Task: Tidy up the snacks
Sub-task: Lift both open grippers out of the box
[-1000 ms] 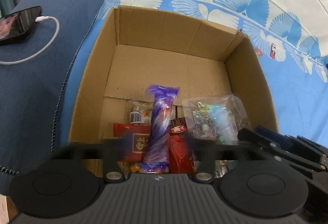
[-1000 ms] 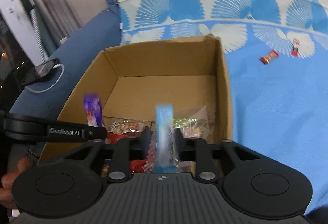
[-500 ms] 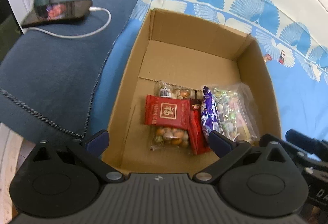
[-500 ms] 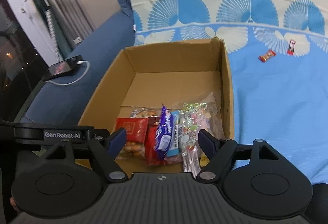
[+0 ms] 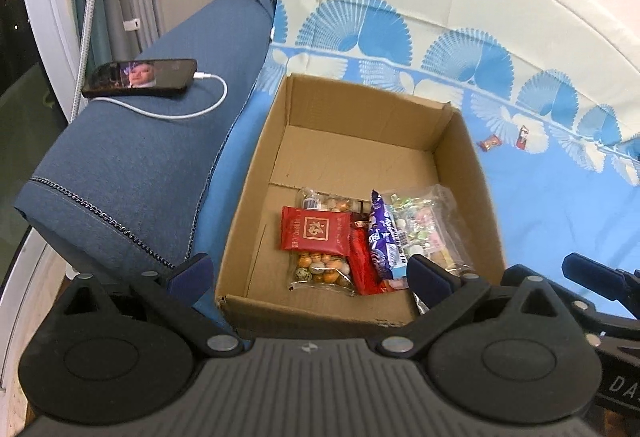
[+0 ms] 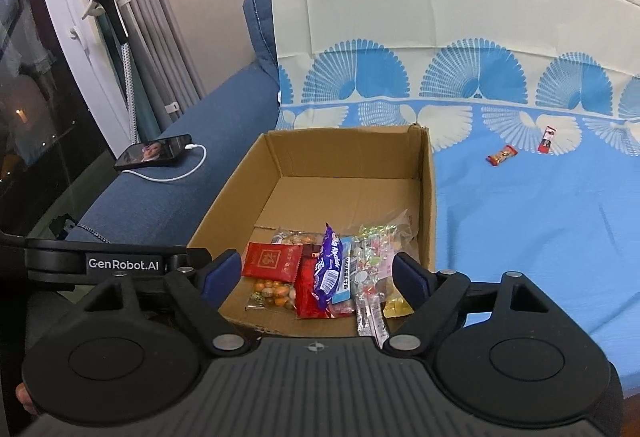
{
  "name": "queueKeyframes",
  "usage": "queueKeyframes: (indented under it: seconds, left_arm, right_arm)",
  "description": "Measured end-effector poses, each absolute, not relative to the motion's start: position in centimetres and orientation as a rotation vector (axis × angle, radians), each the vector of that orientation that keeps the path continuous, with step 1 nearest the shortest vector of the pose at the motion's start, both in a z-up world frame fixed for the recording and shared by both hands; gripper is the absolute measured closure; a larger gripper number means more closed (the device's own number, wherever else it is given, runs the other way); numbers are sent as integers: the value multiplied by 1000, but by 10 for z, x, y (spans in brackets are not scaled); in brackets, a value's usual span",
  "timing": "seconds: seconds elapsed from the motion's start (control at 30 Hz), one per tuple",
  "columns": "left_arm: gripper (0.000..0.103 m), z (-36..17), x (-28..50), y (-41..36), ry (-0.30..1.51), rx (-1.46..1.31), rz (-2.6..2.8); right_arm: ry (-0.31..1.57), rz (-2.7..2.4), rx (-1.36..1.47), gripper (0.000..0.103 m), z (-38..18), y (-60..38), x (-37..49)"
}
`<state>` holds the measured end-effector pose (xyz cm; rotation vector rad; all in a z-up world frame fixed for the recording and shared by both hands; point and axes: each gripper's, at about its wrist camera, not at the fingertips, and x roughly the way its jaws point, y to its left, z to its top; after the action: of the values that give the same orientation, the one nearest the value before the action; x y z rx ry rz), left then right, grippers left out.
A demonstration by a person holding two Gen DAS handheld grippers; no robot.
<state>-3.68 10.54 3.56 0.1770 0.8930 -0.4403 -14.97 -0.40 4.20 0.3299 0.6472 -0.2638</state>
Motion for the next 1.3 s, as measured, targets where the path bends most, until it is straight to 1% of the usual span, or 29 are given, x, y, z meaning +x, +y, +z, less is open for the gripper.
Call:
queueKeyframes:
  seconds: [0.2,0.37,0.53,0.6,1.3]
  left_arm:
    - [0,43,-51,109,870,176,-444]
    - [0,49,-54,114,847,169,-440]
    - [0,52,-54,116,845,165,-432]
    - [0,52,-54,116,847,168,-431]
    - [0,49,-49,114,859,174,-434]
  right_arm:
    - [627,-261,317,16,47,4,-160]
    - [616,-263,313,13,51,6,-164]
    - [617,-261,318,5,51,8,-167]
    - [616,-263,316,4,52,8,-167]
    - [626,-266,324,2,48,8,-165]
